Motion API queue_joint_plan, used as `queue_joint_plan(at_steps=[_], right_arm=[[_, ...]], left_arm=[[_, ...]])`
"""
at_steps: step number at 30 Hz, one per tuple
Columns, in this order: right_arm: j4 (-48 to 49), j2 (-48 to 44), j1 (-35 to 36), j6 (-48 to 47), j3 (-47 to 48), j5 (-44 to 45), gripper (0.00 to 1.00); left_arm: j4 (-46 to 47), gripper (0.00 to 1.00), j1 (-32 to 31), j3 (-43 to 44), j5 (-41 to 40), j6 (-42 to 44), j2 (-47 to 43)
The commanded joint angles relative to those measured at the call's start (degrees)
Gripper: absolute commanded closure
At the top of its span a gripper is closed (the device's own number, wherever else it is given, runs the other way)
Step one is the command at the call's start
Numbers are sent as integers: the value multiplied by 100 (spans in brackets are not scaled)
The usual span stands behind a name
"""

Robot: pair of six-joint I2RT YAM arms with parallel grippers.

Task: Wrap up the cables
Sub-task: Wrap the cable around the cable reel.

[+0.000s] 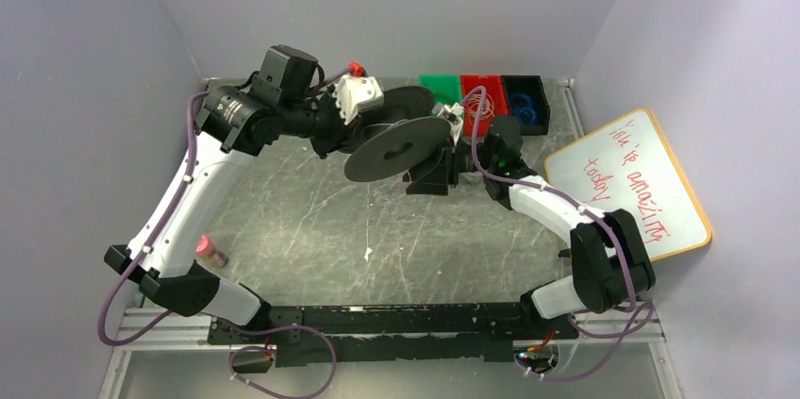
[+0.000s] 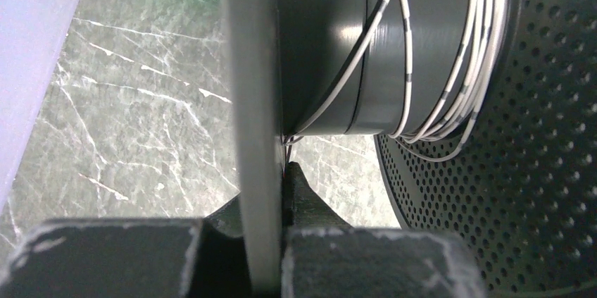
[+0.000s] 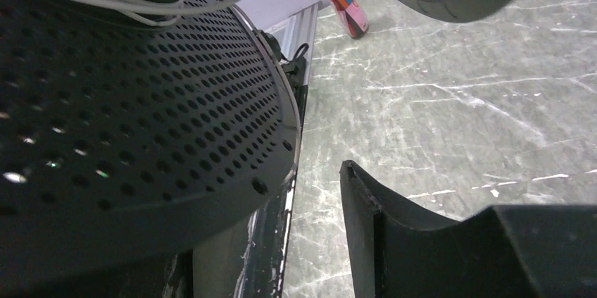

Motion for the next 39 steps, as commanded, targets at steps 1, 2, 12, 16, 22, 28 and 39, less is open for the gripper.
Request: queue_joint_plan(at_steps=[1,2,12,16,22,28,39], right_arm=[[493,-22,27,272,61,75,44],[606,-12,28,377,38,98,44],[1343,-23,47,766,-175,177,70],[605,-99,35,178,-56,144,93],[-497,-228,-188,-536,270,510,100],[-2698,-542,-630,-1987,1047,1514,100],[-5824,-617,-627,-4171,2892,2178,100]], left_arm=[[321,98,-2,246,388,-178,-40],[325,98,14,241,410,-192,-40],[341,98,69,253,466,-222,-34],[308,98,96,346,501,-230,-39],[288,98,102,206,569,-161,-184],[281,98,104,-353,633,-7,-409],[1024,98,50,-1361,-572,-94,-647]])
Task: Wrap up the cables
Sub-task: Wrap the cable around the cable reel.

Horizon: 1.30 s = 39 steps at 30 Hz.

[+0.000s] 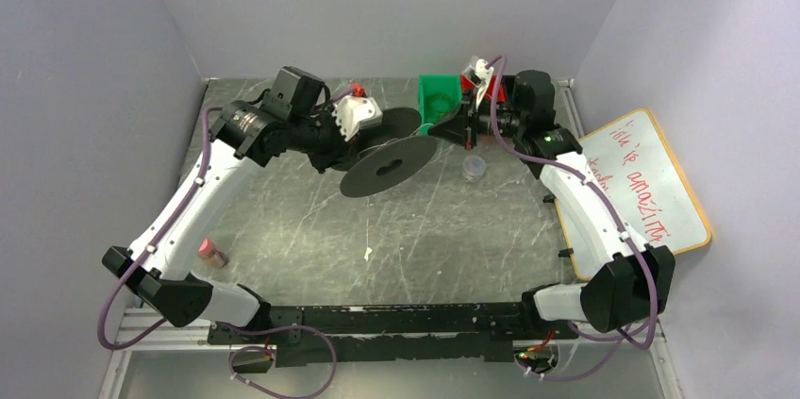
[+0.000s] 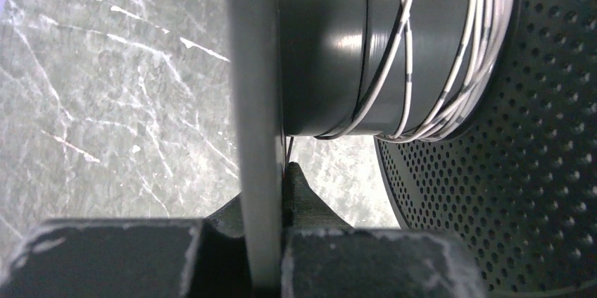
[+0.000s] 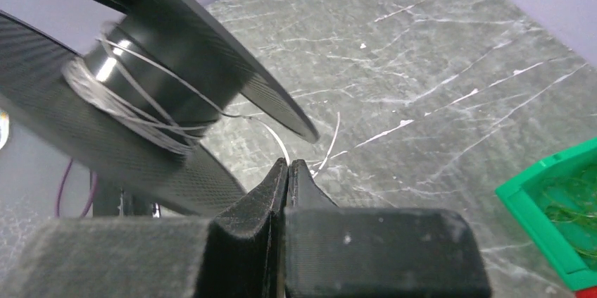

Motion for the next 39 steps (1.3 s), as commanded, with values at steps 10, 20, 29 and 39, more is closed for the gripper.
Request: queue_joint_plan(at_steps=[10,20,29,39], right_arm=[[-2635,281,139,-1312,1791,85,100],[-2076,69,143,-1273,1686,-249,100],[-1106,-376,214,-1270,893,-128,100],[-605,-587,344,-1190,98,234,100]], left_arm=[[959,98,-305,-567,-643,66,-190],[1328,98,-585,-979,-1486,110,-108],[1498,98,-552,-1351,-703,-481,-128],[1176,98,212,-861,1781,-883,-99]])
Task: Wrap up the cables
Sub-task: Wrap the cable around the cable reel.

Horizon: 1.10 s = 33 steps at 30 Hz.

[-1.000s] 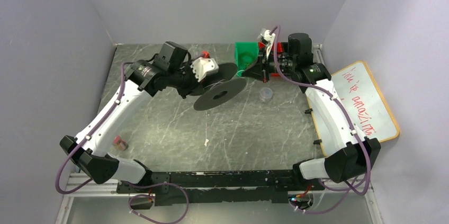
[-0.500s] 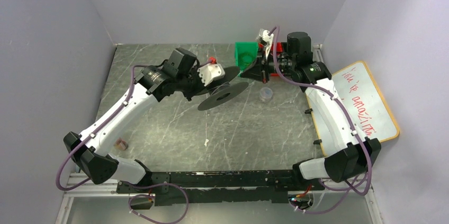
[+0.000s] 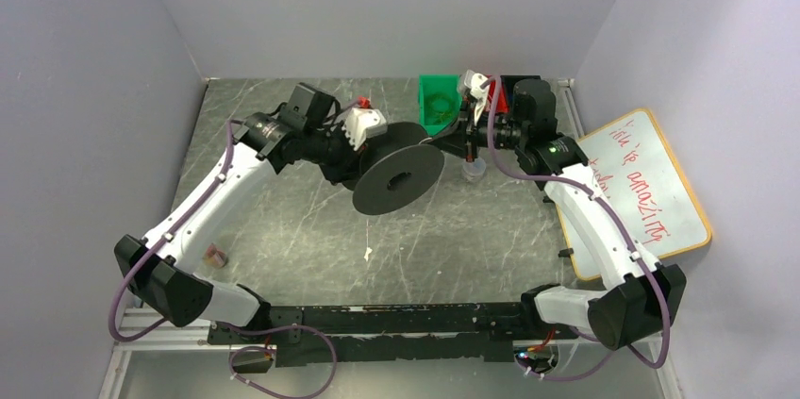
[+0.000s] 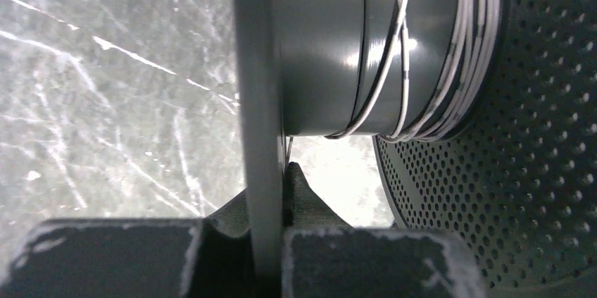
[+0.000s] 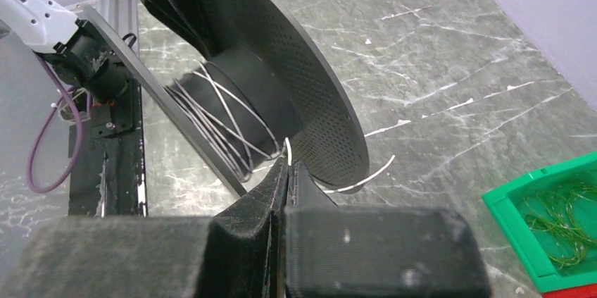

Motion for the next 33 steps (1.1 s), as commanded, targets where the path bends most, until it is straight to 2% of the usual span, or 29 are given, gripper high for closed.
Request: queue_joint_plan(at_steps=[1,7,11,17,24,27,33], right_arm=[[396,-140,45,-26,-65,233,100],[516,-159,41,143,-184,75,100],[271,-123,36,31,-39,166,100],[-108,-112,23,45,291,560,100],[-29,117,-14,732,463,479,100],[-519,471,-182,968,972,344,100],[-50,576,-541,2017,816,-89,100]], left_arm=[[31,98,270,539,1563,-280,-62],[-36,98,554,534,2648,-430,103],[-77,98,899,596,3351,-569,278],[-2,98,1181,452,3884,-915,444],[376,98,1558,105,4629,-1467,673],[191,98,1677,134,4813,-1320,928],[-125,98,1754,174,5088,-1085,1335]])
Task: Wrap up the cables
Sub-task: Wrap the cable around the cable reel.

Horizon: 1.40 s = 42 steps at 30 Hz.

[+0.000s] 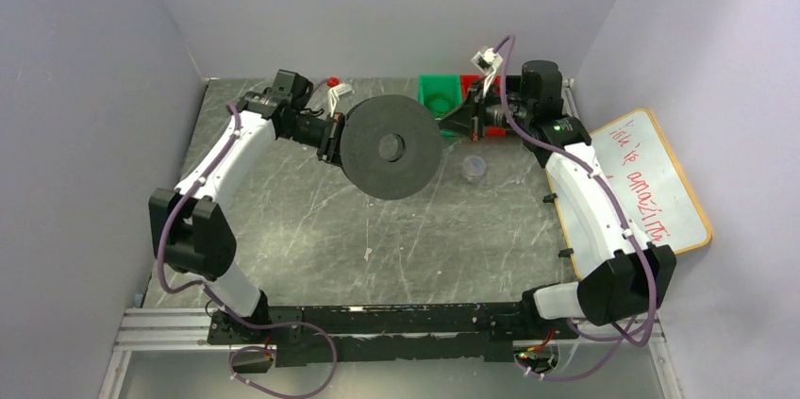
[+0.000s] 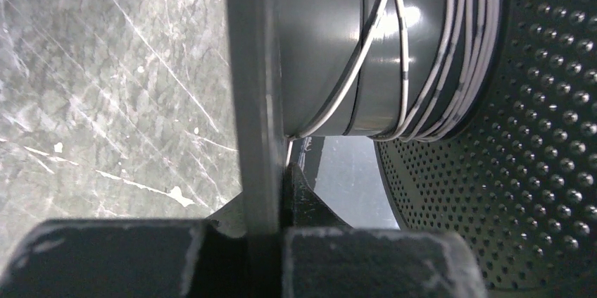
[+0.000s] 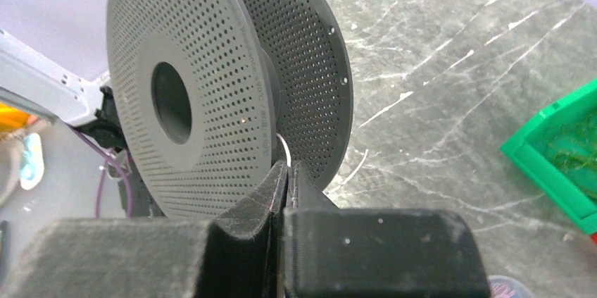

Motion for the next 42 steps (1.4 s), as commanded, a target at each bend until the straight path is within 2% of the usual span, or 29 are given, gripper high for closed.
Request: queue_joint_plan(at_steps=[1,8,18,38,42], right_arm=[[306,-61,-178,825,36,-373,100],[823,9,-187,1202,-430,-524,100],[1431,116,-305,1732,-766,-577,100],[2494,382,-773,3187,-1011,-1461,100],[2474,353,-812,3280,-976,-1515,100]], left_arm=[[-97,98,41,89,713,129,138],[-335,98,45,169,1158,216,386],[18,98,75,-68,1587,-282,523],[-251,98,116,75,1407,72,790],[-671,98,118,254,1362,496,960]])
